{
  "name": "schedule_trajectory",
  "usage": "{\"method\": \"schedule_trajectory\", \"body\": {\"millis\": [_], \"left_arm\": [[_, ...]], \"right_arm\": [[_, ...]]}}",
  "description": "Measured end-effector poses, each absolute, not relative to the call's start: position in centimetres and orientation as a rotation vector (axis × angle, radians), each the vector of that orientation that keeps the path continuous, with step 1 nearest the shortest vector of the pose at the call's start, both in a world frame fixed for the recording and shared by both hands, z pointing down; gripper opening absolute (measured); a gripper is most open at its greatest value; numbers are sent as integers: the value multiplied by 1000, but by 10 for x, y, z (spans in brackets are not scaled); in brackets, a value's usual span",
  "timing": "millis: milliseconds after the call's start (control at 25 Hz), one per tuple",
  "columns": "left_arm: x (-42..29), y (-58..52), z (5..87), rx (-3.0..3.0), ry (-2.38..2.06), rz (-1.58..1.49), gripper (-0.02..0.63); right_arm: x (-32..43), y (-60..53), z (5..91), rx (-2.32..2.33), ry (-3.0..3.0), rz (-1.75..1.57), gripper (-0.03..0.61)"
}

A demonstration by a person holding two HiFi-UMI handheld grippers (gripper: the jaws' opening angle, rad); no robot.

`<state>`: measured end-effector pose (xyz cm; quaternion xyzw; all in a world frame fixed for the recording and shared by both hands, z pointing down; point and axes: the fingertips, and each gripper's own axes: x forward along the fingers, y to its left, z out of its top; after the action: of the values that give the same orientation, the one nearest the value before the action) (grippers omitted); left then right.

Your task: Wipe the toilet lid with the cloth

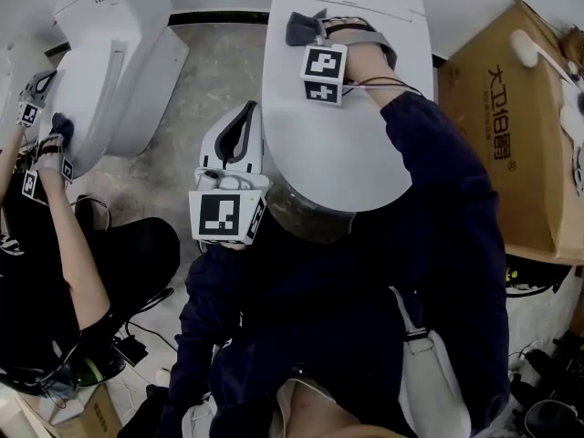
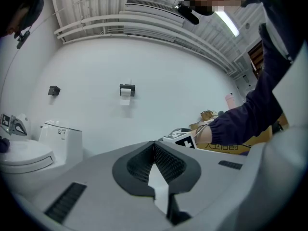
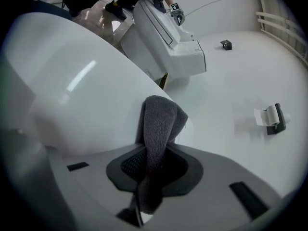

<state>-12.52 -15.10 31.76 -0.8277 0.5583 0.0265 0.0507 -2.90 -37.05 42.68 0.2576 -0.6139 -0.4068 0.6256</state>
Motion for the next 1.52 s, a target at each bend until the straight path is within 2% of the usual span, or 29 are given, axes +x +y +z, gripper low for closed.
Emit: {"method": "schedule_trajectory", "body": {"millis": [480,1040,1280,1520], "left_arm": [[-138,-165,312,-2522,1697,87,15],[-139,-156,319,-2550,1666,103,15],[-135,-155,316,-2530,1656,90,15],[-139,-154,314,-2521,1673,84,15]], "right_arm": [[-35,-243,436,578,-1470,-888,67],[-42,-148,448,478,-1507,-795,68],[-44,-162,433,471,-1596,-719,69],[-42,-263,372,776,-1524,-860,69]]}}
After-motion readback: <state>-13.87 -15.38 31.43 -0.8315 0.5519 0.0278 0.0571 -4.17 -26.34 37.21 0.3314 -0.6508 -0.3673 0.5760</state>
